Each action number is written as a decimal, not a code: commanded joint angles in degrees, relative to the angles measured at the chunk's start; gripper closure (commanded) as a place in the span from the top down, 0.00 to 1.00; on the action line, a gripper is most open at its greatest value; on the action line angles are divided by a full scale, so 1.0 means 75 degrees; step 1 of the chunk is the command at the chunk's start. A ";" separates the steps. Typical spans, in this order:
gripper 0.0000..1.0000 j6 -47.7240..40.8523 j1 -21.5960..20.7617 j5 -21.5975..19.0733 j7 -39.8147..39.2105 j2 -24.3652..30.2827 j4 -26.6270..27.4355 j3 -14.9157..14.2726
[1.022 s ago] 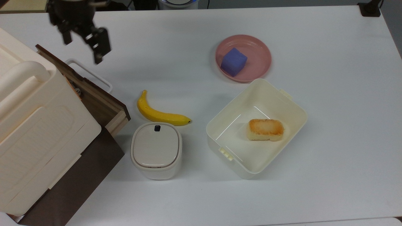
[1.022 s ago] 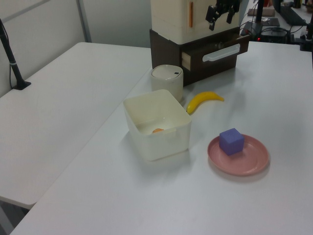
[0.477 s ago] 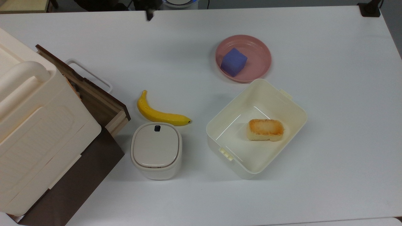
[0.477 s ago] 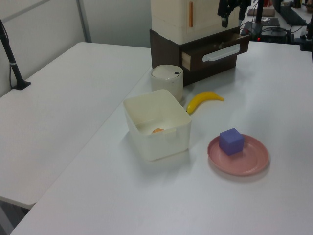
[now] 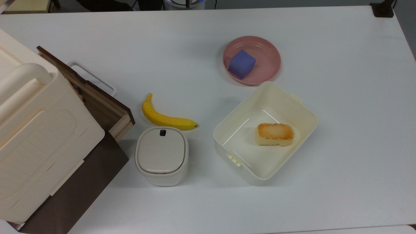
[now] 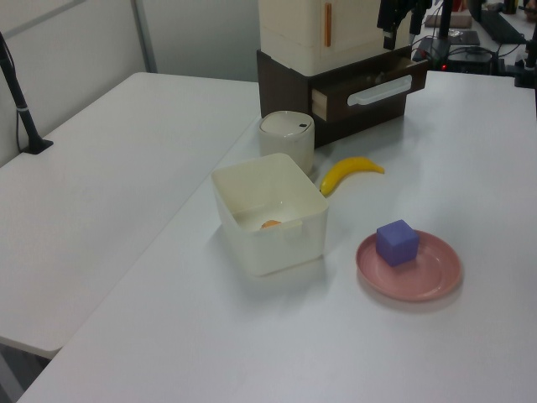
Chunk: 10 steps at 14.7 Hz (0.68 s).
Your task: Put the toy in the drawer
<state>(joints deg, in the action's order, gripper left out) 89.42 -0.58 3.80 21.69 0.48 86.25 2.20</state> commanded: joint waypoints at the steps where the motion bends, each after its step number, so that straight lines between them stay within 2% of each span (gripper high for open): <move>1: 1.00 -0.0098 -0.0473 -0.0132 -0.0429 0.0182 0.0148 -0.0505; 5: 1.00 -0.0098 -0.0403 -0.0155 -0.1914 0.0194 0.0265 -0.0470; 6: 1.00 0.0088 -0.0403 -0.0167 -0.2081 0.0194 0.0497 -0.0458; 9: 1.00 0.1338 -0.0135 -0.0167 -0.1978 0.0159 0.0990 -0.0470; 10: 1.00 0.1425 -0.0087 -0.0167 -0.1931 0.0101 0.1026 -0.0481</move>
<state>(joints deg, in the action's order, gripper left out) 94.13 -2.37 3.80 8.04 0.53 89.84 -0.45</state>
